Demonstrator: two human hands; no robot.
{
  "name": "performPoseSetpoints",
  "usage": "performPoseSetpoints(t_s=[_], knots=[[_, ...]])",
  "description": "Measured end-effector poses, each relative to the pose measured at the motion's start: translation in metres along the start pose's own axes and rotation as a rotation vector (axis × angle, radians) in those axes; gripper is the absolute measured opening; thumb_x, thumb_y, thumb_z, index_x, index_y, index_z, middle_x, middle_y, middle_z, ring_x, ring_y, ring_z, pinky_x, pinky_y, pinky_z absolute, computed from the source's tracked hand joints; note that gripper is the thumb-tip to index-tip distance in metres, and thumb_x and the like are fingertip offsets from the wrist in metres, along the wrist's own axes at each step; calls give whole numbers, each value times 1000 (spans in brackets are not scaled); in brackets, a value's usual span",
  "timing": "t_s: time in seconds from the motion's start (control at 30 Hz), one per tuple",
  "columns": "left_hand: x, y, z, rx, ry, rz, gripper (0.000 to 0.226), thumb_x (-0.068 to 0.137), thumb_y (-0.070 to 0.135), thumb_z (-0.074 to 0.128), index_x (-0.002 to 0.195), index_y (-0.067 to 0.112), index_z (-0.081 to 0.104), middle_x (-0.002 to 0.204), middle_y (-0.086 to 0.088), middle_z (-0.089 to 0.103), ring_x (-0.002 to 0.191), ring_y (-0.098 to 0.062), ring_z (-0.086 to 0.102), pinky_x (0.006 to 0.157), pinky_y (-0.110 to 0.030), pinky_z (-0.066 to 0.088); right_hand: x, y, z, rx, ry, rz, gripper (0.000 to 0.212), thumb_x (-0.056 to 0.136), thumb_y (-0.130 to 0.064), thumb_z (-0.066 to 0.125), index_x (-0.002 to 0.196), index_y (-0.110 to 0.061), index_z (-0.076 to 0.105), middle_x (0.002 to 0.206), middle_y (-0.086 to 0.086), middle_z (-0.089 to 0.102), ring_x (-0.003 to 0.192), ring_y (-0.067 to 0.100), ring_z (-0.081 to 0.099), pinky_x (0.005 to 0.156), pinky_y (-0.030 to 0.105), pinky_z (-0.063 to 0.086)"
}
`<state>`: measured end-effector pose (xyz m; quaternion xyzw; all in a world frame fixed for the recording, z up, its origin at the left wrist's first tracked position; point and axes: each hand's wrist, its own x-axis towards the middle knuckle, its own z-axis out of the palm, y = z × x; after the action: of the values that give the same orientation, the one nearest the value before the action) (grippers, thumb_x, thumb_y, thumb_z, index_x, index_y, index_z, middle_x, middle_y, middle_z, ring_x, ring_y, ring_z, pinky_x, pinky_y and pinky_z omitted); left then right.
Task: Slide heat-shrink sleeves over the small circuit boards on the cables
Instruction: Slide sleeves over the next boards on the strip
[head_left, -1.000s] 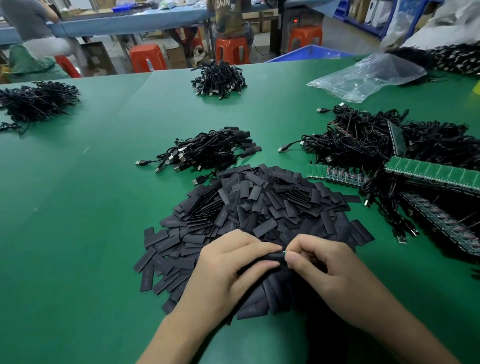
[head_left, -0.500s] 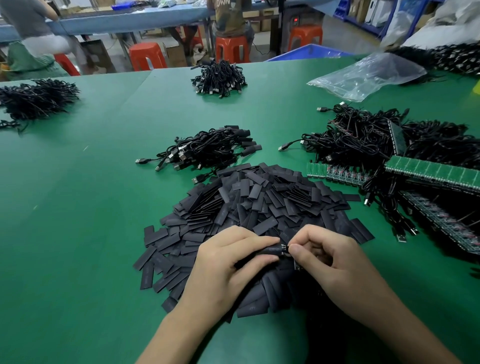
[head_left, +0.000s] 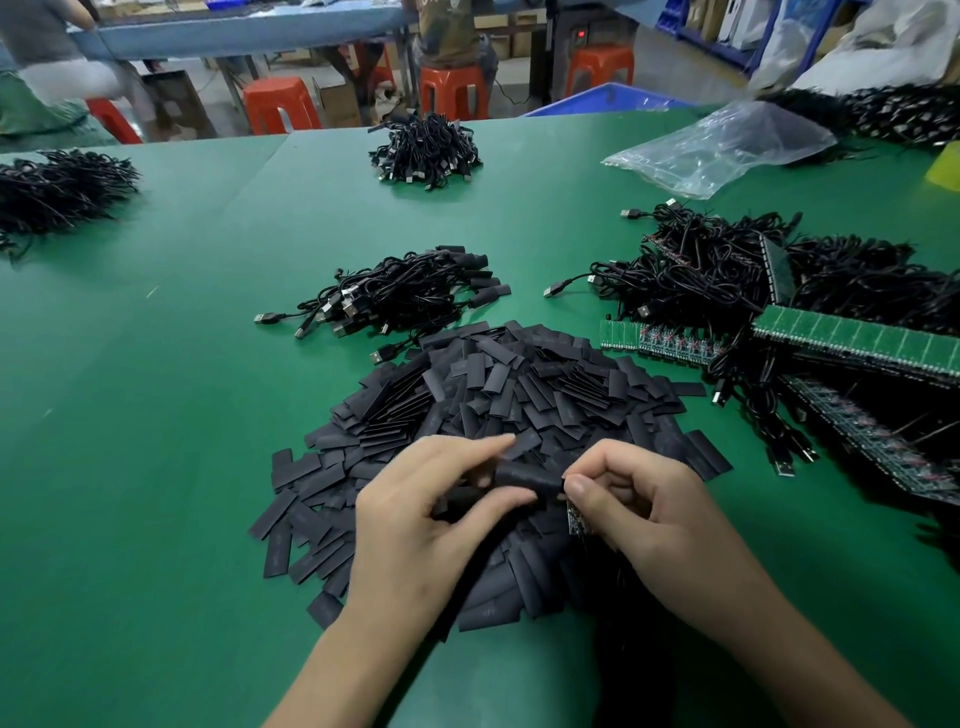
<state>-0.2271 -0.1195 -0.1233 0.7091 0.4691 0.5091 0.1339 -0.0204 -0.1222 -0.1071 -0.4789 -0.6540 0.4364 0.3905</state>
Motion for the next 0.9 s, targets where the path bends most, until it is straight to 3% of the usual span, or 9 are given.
performPoseSetpoints(t_s=[0.1,0.2,0.43,0.6,0.9], knots=[[-1,0,-2,-3,76,-42,26,78,24,87,102,16,79,94,10,75,89,-8,70,82,-16,49,0,-1,-2,55,1,21,18,100,-19,62,85,-28,68,64,-10,57,61,7,51,60,30,44],[-3,0,2,2,97,-55,20,79,19,85,97,14,81,96,10,76,91,-8,72,83,-23,54,1,-1,0,65,3,26,20,100,-16,63,85,-28,68,63,-11,57,60,5,51,59,26,44],[-3,6,8,-118,69,-144,29,76,27,84,103,19,79,91,13,75,86,-8,72,80,-13,50,0,-2,3,54,-8,23,20,100,-17,64,82,-25,67,63,-11,60,59,2,53,59,20,43],[-3,11,9,-127,32,-179,46,72,38,89,112,20,76,94,12,72,89,-13,70,81,-17,52,-2,-4,4,55,-15,3,19,99,-15,64,82,-21,68,63,-9,61,59,3,55,60,18,45],[-4,12,10,-116,43,-166,46,72,27,87,115,21,74,95,12,71,91,-13,70,82,-13,50,-3,-4,6,31,17,-1,16,97,-15,67,84,-25,68,68,2,67,59,14,64,61,23,52]])
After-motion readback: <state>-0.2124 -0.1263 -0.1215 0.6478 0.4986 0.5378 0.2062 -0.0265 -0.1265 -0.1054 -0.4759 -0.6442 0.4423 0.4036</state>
